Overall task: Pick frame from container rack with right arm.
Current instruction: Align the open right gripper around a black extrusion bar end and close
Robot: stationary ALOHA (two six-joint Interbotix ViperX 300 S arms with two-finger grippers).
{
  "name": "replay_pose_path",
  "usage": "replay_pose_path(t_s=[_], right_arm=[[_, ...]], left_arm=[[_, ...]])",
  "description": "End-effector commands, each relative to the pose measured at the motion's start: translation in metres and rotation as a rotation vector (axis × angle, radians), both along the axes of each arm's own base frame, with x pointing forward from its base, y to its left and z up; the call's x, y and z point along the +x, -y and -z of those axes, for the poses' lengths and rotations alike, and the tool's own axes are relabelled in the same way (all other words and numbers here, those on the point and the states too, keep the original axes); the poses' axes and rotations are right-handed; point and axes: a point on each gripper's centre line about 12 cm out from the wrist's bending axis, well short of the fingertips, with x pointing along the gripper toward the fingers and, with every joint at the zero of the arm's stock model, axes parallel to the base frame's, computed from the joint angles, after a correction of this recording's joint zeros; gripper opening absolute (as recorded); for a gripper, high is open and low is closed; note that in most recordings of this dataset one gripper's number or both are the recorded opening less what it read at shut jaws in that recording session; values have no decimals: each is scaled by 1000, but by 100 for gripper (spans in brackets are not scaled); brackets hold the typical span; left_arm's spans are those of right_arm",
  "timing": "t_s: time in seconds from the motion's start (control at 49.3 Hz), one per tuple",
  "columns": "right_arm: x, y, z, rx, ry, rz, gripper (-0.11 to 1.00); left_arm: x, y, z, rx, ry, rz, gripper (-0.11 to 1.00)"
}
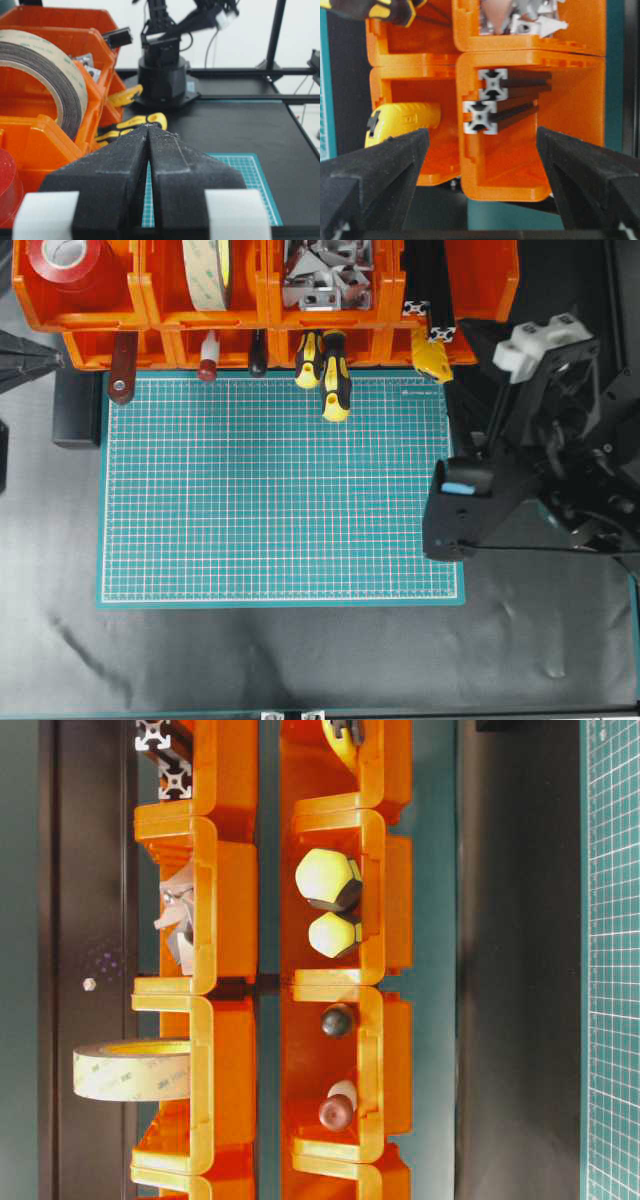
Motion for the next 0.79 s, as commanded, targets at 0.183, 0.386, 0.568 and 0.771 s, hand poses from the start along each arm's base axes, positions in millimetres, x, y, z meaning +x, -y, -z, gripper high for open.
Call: replay_pose_path(t_s=[0.183,0.386,0.568,0.771], right_arm=[[6,22,4,-51,24,61,83],[9,35,14,-48,12,73,83],[10,42,16,-45,15,93,83],[10,46,18,-41,25,116,83]], left_arm=[[1,-1,-13,3,32,-3,0],[1,-1,-13,3,32,-3,0],[1,-1,-13,3,34,-4,0],[1,-1,-13,3,32,-4,0]])
